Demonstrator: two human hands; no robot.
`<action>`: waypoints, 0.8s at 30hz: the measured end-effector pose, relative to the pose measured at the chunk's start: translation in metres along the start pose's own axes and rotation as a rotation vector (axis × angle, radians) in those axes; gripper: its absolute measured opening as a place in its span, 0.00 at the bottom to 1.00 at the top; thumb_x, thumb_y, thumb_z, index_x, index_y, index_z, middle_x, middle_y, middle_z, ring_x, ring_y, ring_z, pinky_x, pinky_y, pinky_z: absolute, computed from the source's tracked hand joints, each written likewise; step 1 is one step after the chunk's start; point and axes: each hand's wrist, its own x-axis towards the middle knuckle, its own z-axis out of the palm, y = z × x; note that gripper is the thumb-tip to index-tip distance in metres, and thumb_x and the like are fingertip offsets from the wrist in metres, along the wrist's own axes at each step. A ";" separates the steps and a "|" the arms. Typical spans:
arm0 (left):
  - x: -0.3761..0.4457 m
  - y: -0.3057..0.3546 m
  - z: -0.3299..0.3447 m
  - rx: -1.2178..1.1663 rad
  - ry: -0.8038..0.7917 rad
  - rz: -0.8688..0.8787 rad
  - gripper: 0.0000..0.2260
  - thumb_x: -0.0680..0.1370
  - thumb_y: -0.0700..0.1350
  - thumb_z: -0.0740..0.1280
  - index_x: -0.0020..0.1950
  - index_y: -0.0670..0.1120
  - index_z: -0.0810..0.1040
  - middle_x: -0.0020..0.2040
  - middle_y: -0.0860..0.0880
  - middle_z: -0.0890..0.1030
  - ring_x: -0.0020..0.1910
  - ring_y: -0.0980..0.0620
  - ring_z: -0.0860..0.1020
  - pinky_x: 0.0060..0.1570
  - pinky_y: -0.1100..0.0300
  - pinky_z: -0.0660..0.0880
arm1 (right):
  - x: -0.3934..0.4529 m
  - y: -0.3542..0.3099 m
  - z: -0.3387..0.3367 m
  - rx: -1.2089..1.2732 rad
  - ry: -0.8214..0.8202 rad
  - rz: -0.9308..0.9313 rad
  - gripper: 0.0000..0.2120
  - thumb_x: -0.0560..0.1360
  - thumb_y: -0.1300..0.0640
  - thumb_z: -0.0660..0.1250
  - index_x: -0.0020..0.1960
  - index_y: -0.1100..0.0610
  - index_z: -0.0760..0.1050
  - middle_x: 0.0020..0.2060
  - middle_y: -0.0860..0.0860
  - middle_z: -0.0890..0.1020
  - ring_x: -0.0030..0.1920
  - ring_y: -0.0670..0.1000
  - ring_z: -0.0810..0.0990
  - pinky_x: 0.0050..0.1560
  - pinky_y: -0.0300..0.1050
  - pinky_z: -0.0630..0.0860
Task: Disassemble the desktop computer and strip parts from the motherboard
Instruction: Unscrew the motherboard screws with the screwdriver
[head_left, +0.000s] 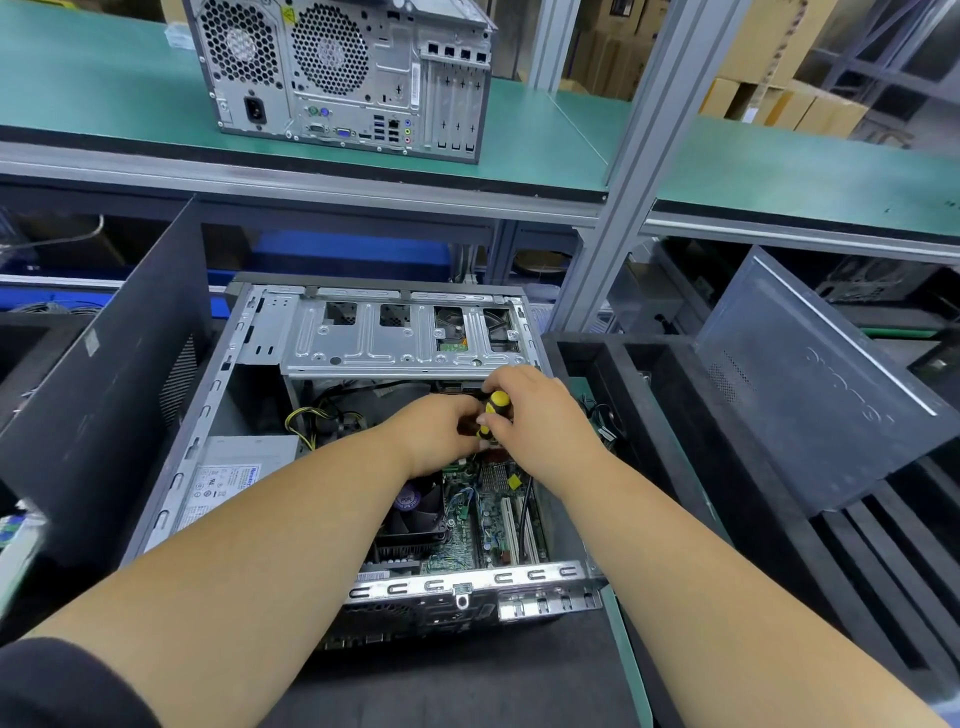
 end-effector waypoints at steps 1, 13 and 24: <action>0.000 0.000 0.000 0.009 -0.004 0.002 0.11 0.76 0.49 0.70 0.57 0.48 0.78 0.49 0.48 0.81 0.49 0.48 0.78 0.50 0.54 0.75 | 0.000 0.000 -0.001 0.012 -0.008 -0.007 0.14 0.75 0.57 0.70 0.60 0.53 0.75 0.56 0.50 0.78 0.55 0.52 0.73 0.55 0.43 0.63; 0.002 -0.003 0.001 0.048 0.002 -0.031 0.09 0.74 0.51 0.72 0.48 0.53 0.73 0.41 0.54 0.76 0.42 0.51 0.75 0.38 0.60 0.69 | 0.004 0.001 0.005 -0.059 -0.050 -0.004 0.12 0.77 0.56 0.68 0.60 0.53 0.73 0.53 0.51 0.80 0.51 0.56 0.75 0.54 0.47 0.66; 0.004 -0.010 0.002 0.215 -0.094 -0.138 0.15 0.75 0.40 0.65 0.60 0.52 0.77 0.58 0.48 0.79 0.54 0.47 0.77 0.54 0.55 0.75 | 0.000 0.001 0.002 0.008 0.019 0.023 0.11 0.77 0.56 0.67 0.59 0.51 0.73 0.49 0.49 0.78 0.48 0.54 0.74 0.53 0.48 0.71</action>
